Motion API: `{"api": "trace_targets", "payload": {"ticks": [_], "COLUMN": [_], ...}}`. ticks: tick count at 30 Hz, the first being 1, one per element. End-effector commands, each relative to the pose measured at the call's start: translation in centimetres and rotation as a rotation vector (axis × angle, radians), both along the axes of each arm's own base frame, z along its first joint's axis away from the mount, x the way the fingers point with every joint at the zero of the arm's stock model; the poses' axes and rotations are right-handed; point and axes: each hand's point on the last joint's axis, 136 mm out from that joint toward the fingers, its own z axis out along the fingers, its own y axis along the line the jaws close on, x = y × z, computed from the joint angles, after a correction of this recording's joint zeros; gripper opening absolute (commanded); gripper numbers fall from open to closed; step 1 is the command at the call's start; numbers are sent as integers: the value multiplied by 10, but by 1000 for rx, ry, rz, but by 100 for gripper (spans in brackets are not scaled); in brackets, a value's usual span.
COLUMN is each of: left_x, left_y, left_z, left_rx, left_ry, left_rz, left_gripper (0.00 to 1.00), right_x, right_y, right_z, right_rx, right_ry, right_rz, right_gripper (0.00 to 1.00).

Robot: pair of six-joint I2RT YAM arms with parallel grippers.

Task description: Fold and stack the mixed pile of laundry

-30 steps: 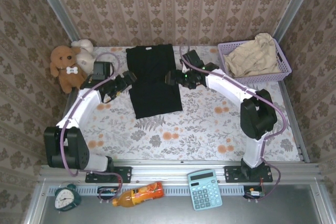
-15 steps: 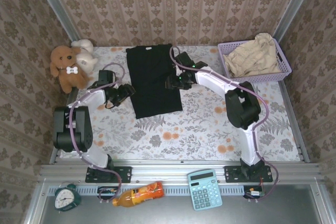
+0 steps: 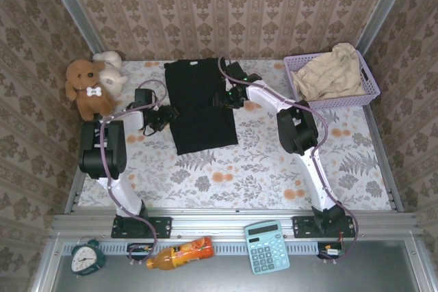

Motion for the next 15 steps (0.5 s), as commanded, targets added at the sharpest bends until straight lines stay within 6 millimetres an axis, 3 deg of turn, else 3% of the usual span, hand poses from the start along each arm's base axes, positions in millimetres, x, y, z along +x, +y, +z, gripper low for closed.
{"api": "trace_targets", "payload": {"ticks": [1,9,12,15], "left_x": [7,-3,-7,-9], "left_y": [-9,-9,-9,-10], "left_z": [5,16,20,20], "left_rx": [-24,-1,16,17], "left_ry": [-28,-34,-37,-34], "left_rz": [-13,-28,-42,-58], "left_gripper": [41,34,33,11], "right_x": [-2,-7,-11,-12], "right_y": [11,23,24,22], "right_z": [-6,-6,-11,-12], "right_rx": [42,62,52,48], "right_ry": [38,43,57,63], "right_rz": [27,42,46,37], "right_gripper": [48,42,31,17]}}
